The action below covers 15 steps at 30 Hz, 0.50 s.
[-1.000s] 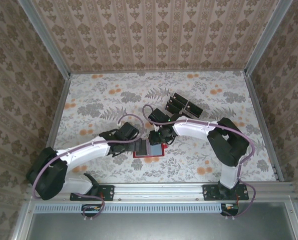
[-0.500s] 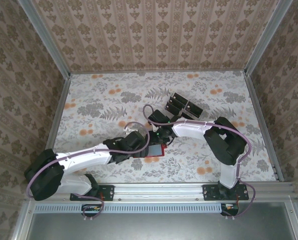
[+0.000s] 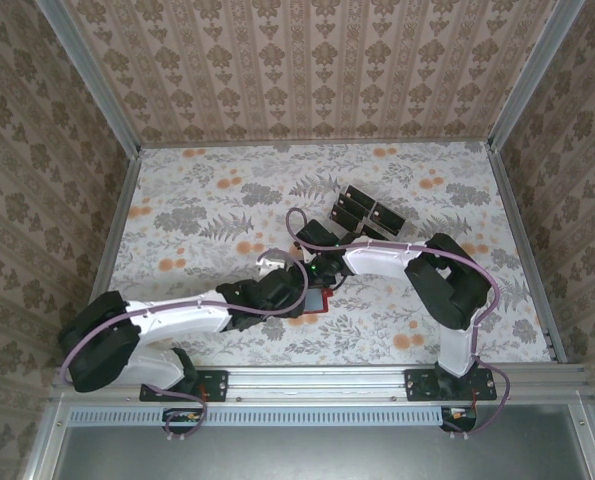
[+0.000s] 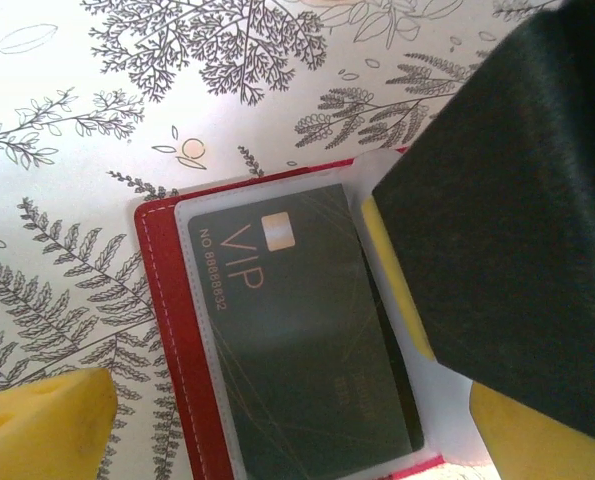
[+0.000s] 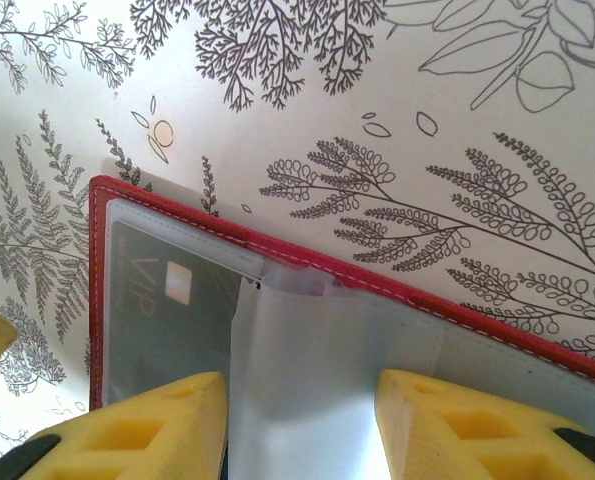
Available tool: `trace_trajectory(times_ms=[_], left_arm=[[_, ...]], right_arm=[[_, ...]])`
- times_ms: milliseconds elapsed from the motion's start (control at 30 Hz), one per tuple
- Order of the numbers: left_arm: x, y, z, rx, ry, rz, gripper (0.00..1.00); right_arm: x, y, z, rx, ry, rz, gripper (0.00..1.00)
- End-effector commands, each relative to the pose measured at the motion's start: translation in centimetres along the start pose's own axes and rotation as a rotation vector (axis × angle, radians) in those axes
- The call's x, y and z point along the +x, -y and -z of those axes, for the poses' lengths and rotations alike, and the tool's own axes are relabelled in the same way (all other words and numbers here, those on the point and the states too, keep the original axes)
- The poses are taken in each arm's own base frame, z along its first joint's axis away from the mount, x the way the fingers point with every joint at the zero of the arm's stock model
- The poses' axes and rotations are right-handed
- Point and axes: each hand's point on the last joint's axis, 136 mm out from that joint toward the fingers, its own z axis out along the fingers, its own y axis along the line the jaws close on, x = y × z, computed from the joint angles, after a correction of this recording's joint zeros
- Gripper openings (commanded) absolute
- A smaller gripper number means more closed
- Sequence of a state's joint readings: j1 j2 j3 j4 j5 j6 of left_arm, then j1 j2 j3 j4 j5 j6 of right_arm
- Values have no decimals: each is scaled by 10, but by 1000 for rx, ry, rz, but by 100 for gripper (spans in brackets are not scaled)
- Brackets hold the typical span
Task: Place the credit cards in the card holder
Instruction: Flip over the card slot in the card holder.
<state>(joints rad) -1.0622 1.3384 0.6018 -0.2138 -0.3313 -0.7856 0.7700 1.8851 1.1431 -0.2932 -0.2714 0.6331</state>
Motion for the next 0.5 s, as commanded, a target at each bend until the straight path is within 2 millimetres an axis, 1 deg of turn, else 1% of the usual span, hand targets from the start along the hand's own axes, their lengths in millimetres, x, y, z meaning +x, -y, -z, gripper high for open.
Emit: trace_trajectory(times_ms=[0, 200, 300, 467], left_arm=[[-10, 7, -2, -5, 38, -12, 100], [-11, 8, -12, -34, 35, -27, 100], [-4, 4, -17, -54, 13, -29, 100], [12, -8, -23, -87, -18, -13, 100]], right_arm=[[24, 19, -16, 44, -84, -39, 47], [25, 19, -16, 46, -84, -41, 47], [25, 18, -15, 44, -83, -39, 47], [18, 13, -5, 31, -59, -37, 48]])
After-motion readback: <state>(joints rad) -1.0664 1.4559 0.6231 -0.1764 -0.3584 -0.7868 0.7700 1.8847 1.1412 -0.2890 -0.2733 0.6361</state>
